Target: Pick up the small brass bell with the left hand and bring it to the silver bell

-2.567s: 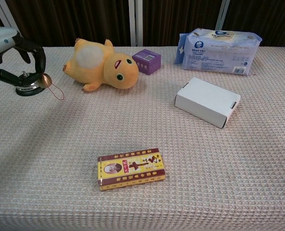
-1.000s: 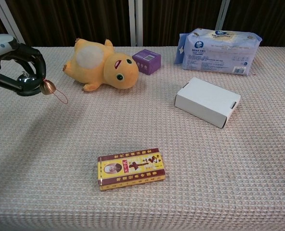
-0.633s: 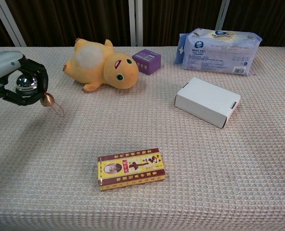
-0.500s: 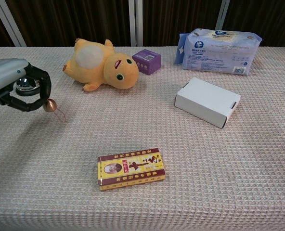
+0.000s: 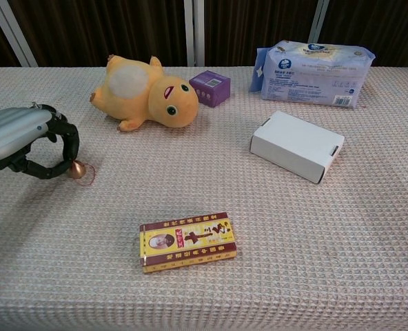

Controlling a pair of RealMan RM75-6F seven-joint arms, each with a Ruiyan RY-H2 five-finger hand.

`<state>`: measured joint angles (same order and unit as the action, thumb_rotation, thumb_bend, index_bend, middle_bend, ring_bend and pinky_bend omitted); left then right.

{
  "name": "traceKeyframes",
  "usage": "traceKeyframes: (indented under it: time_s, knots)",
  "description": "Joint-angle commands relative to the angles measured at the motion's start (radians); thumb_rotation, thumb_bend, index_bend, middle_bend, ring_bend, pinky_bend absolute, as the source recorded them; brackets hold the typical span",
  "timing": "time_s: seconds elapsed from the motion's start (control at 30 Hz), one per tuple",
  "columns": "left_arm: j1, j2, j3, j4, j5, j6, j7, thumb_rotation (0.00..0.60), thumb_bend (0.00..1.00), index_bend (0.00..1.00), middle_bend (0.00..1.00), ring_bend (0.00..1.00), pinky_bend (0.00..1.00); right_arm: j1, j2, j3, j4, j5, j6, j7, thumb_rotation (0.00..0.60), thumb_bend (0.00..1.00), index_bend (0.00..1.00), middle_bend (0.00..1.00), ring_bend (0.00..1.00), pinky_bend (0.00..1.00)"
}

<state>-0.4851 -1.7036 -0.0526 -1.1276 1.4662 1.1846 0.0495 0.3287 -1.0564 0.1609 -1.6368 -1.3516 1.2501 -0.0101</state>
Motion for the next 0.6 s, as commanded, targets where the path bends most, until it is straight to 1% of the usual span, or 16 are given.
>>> traceKeyframes:
  time_s: [0.03,0.2,0.43,0.5,0.6]
  knots:
    - [0.001,-0.004,0.003,0.011,0.007,0.006,-0.002,0.600,0.60,0.72,0.52,0.32,0.35,0.000,0.000,0.000,0.000,0.000,-0.001,-0.001,0.600,0.33,0.00,0.00,0.00,0.00]
    - [0.003,-0.009,0.012,0.032,0.027,0.022,-0.005,0.600,0.58,0.67,0.52,0.31,0.35,0.002,0.000,0.000,-0.002,0.003,-0.004,-0.007,0.600,0.33,0.00,0.00,0.00,0.00]
    - [-0.002,-0.001,0.021,0.037,0.045,0.021,-0.018,0.600,0.53,0.43,0.48,0.30,0.35,0.003,-0.001,0.001,-0.003,0.004,-0.004,-0.010,0.600,0.33,0.00,0.00,0.00,0.00]
    - [-0.002,0.001,0.022,0.037,0.047,0.020,-0.019,0.600,0.52,0.39,0.47,0.29,0.35,0.002,0.000,0.001,-0.004,0.005,-0.004,-0.010,0.600,0.33,0.00,0.00,0.00,0.00]
    - [-0.001,0.003,0.024,0.036,0.050,0.022,-0.019,0.600,0.51,0.36,0.46,0.29,0.35,0.002,0.001,0.001,-0.005,0.005,-0.004,-0.011,0.600,0.33,0.00,0.00,0.00,0.00]
